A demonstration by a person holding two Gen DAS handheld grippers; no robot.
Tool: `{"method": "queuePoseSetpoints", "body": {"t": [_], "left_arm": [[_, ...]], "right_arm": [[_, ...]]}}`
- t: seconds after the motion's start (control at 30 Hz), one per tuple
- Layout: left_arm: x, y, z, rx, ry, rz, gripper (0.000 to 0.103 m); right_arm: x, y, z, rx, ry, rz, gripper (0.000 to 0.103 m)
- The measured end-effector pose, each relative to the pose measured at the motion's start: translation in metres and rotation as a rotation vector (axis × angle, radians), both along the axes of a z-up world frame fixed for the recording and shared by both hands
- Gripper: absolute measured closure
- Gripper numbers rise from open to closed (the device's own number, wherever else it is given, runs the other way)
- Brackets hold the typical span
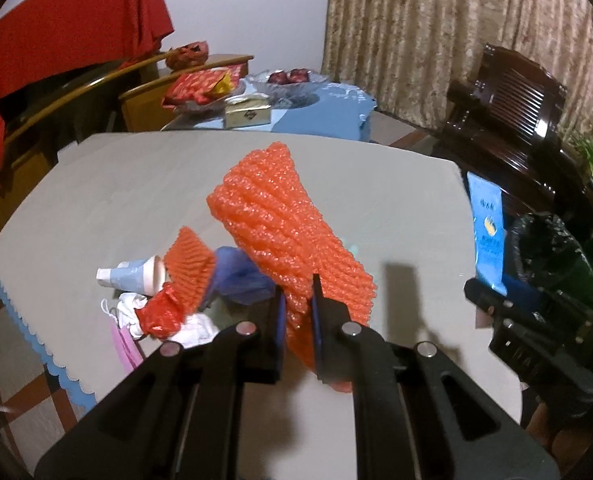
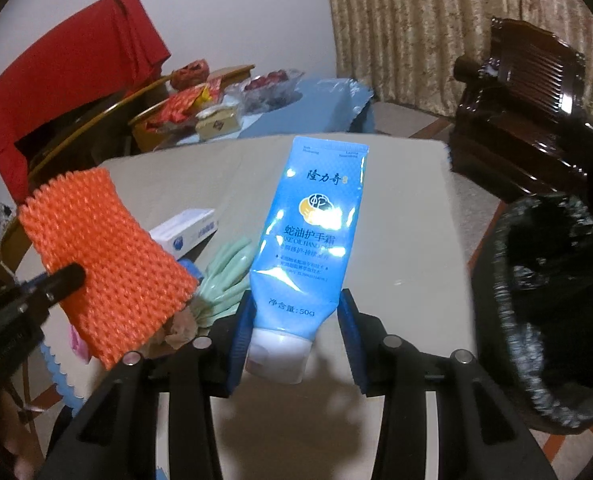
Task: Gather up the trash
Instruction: 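Carry the orange net and blue tube to the black bin and release both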
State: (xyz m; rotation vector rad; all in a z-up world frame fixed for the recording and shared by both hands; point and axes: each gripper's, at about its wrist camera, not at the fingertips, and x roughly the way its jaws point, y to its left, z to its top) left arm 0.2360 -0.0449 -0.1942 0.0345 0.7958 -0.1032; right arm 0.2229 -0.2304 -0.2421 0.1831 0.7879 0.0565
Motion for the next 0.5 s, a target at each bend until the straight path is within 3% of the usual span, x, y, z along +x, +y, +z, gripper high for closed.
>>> {"method": "queuePoseSetpoints", "body": {"t": [0.5], "left_arm": [[-0.026,-0.117,0.025,-0.011,-0.038,-0.141,0.093]], "right_arm": [[-0.042,-0.115,0.044,-0.026,-0.031,-0.114,0.061]]}}
